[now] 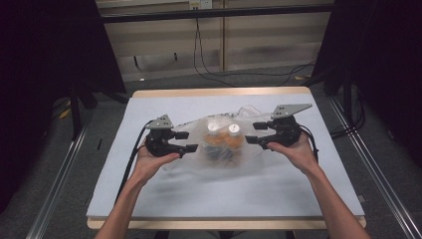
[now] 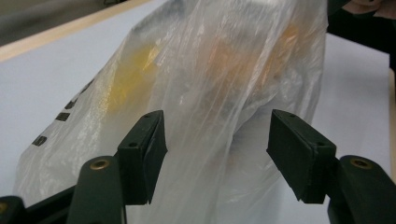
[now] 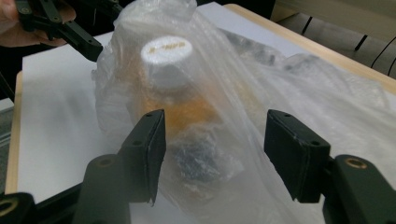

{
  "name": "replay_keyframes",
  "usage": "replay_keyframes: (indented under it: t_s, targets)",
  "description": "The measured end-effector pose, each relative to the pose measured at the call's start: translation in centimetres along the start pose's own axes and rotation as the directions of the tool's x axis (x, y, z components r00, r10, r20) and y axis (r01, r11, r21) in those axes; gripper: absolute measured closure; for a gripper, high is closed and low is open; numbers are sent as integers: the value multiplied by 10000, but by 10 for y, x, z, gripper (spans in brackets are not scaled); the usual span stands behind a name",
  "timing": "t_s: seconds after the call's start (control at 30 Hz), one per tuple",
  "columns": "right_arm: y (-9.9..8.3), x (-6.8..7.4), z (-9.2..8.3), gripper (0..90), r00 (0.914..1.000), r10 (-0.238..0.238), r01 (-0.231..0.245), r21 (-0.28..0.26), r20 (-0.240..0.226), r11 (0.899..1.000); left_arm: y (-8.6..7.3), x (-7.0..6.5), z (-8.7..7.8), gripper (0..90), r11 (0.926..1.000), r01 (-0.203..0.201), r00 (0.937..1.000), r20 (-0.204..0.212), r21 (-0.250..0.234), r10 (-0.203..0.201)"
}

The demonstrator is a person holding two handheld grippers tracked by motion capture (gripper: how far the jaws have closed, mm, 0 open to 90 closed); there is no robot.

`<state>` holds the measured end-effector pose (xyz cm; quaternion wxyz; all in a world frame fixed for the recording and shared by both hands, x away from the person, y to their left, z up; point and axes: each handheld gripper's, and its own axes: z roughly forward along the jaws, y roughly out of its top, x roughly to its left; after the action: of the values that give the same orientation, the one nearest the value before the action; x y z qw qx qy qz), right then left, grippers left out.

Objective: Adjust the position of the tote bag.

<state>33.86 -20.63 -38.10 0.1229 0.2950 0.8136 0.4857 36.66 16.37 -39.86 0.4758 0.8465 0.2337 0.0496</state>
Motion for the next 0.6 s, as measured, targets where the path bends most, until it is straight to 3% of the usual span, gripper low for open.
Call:
replay_keyframes:
  t_s: [0.07,0.17,0.23,0.27,0.3,0.43,0.6]
  targets:
    - [-1,1,3,398,10000,-5,4,93,35,10000,0,0,2,466,9997,-115,9999,-98,222,118]
    - [-4,1,11,563,9998,-66,73,305,-206,9995,-1,-4,7,678,9980,-423,9990,-94,465,428]
    - [-4,2,12,691,9997,-165,172,374,-190,9992,-1,-6,6,814,9986,-468,9989,20,249,468]
    - [-4,2,12,691,9997,-165,172,374,-190,9992,-1,-6,6,860,9986,-468,9989,20,249,468]
    - [-4,3,9,813,9994,-227,235,310,-244,9992,0,-7,1,892,9980,-608,9981,115,164,606]
    - [-5,5,-1,889,9990,-349,355,235,-262,9991,-2,-14,-7,900,9962,-860,9954,432,149,853]
    - [-13,9,-6,897,9987,-403,414,343,-303,9986,-10,-20,-9,900,9933,-1087,9918,724,389,1057]
